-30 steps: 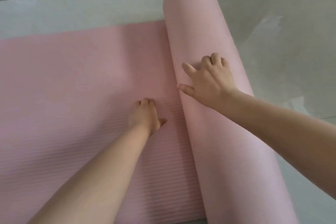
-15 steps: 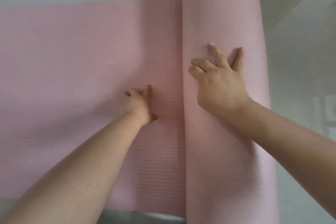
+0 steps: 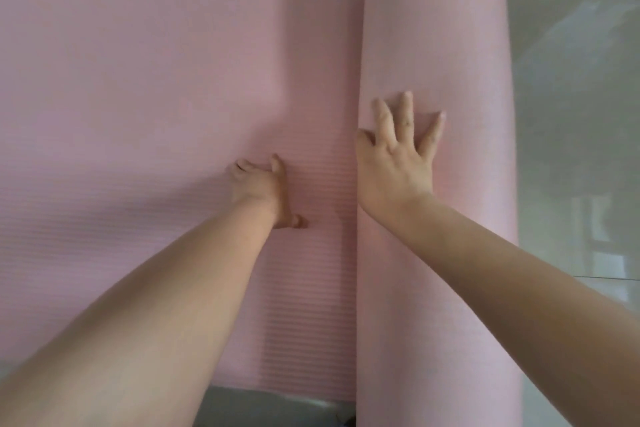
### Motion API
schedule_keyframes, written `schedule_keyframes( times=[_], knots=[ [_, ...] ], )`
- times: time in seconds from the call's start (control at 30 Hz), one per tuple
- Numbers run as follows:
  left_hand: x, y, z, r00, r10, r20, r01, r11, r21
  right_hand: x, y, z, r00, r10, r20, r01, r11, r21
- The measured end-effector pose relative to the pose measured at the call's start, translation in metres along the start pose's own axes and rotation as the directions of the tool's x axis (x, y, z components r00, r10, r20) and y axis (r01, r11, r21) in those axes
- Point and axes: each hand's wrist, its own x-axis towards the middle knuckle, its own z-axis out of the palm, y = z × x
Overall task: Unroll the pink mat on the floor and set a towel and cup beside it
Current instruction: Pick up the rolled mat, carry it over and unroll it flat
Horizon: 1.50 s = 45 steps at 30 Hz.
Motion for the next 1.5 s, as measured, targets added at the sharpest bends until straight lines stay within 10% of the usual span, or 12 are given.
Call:
schedule_keyframes(
  times=[0.2,0.53,1.07,1.5],
  knots=[
    [-0.002,-0.006,0.002,1.000,0.022,-0.008,-0.022,0.990,-0.138,0.000,-0.015,0.013,0.973,-0.122,0.197,0.163,0.965,-0.207],
    [-0.006,-0.007,0.001,0.998,0.061,-0.019,-0.062,0.990,-0.125,-0.016,0.012,0.005,0.982,-0.133,0.130,0.173,0.912,-0.372],
    [-0.012,-0.009,-0.017,0.998,0.062,0.030,-0.064,0.995,0.072,-0.054,0.048,0.001,0.969,0.246,-0.010,-0.231,0.895,-0.381],
    [-0.050,0.041,-0.037,0.926,0.329,-0.184,-0.296,0.937,0.185,-0.079,0.124,0.004,0.975,0.221,-0.038,-0.222,0.926,-0.306]
  ],
)
